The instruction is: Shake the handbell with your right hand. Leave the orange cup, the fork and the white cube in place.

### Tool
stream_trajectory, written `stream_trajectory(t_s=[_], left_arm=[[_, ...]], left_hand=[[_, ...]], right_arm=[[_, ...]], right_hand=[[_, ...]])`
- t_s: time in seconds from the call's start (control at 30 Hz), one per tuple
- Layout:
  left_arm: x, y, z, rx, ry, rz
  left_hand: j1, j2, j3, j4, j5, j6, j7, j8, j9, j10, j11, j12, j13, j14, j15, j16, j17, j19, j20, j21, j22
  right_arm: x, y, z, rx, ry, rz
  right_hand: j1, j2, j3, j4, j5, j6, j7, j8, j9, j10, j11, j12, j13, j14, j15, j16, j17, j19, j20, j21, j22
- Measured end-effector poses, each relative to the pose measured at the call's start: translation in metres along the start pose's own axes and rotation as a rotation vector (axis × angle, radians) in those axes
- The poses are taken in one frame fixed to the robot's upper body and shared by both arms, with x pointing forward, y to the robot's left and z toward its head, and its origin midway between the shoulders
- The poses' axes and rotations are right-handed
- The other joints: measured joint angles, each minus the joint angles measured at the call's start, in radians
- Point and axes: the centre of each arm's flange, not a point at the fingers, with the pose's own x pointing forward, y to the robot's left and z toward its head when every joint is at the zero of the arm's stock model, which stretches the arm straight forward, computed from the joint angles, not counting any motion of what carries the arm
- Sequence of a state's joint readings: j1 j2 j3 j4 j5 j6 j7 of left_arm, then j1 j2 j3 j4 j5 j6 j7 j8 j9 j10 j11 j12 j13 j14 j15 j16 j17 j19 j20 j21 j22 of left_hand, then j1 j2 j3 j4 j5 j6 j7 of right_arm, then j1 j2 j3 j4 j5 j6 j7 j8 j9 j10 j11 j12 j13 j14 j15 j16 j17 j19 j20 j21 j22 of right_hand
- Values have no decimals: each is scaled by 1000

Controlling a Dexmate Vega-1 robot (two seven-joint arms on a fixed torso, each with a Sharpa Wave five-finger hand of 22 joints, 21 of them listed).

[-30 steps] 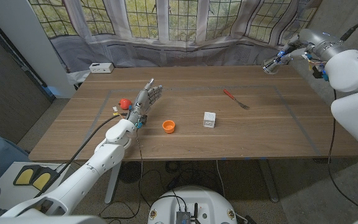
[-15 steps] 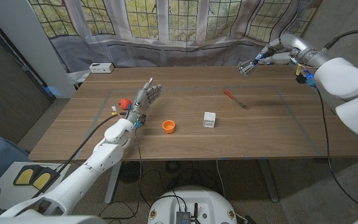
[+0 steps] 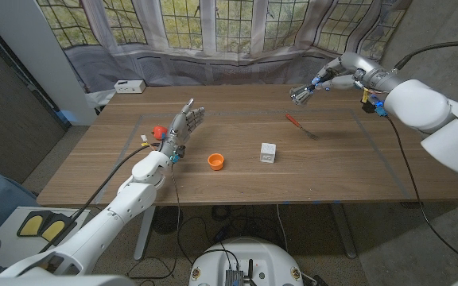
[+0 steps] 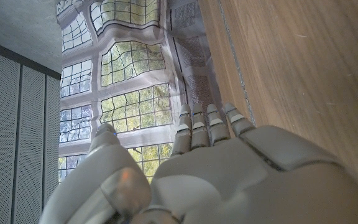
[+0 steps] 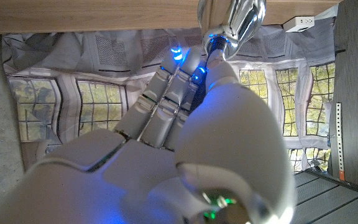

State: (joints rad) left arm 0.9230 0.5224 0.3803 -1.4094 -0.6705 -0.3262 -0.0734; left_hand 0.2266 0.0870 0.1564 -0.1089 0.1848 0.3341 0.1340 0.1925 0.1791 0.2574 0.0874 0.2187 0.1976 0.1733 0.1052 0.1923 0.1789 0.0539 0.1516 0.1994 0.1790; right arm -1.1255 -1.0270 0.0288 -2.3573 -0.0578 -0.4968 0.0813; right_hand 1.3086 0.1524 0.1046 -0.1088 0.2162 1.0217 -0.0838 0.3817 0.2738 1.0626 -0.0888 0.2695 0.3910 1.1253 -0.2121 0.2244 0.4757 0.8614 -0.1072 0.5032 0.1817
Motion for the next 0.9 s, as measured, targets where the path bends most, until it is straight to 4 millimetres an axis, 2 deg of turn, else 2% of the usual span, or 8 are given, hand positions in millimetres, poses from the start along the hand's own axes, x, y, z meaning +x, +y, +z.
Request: stream_trajectory(t_s=[0.53, 0.67, 0.8, 0.9], left_arm=[[1, 2, 4, 8, -13, -7], [3, 2, 6, 10, -19, -10], [3, 2, 7, 12, -24, -12], [3, 2, 7, 14, -27, -15]], left_hand=[[0, 0, 0, 0, 0, 0, 0, -1, 0, 2, 6, -4, 0, 0, 0, 0, 0, 0, 0, 0, 0], [0, 0, 0, 0, 0, -8, 7, -8, 0, -2, 9, -4, 0, 0, 0, 0, 0, 0, 0, 0, 0], [0, 0, 0, 0, 0, -16, 2, -8, 0, -7, 15, -8, 0, -6, 6, -4, 0, 0, 0, 0, 0], [0, 0, 0, 0, 0, -24, -5, -8, 0, -13, 20, -8, 0, -3, 15, -4, 0, 11, -10, 0, 0]], right_arm=[[18, 15, 17, -71, -12, 33], [22, 20, 21, -79, -19, 43], [27, 24, 22, -110, -13, 34], [31, 28, 24, -126, -13, 32]], right_hand=[[0, 0, 0, 0, -4, 0, 0, 0, 0, 3, -2, -6, 0, 2, 2, 0, -2, 0, 0, 4, 0], [0, 0, 0, 0, -4, 4, -4, 0, 0, 3, -2, -3, 0, 2, 2, 0, -3, 0, 0, 4, 0], [0, 0, 2, 2, -4, 4, -4, 0, 0, 3, -3, -2, 0, 2, 2, 0, -3, 0, 0, 4, 0], [0, 0, 2, 2, -5, 4, -4, 0, 0, 4, -4, -2, 0, 2, 2, 0, -3, 0, 0, 4, 0]])
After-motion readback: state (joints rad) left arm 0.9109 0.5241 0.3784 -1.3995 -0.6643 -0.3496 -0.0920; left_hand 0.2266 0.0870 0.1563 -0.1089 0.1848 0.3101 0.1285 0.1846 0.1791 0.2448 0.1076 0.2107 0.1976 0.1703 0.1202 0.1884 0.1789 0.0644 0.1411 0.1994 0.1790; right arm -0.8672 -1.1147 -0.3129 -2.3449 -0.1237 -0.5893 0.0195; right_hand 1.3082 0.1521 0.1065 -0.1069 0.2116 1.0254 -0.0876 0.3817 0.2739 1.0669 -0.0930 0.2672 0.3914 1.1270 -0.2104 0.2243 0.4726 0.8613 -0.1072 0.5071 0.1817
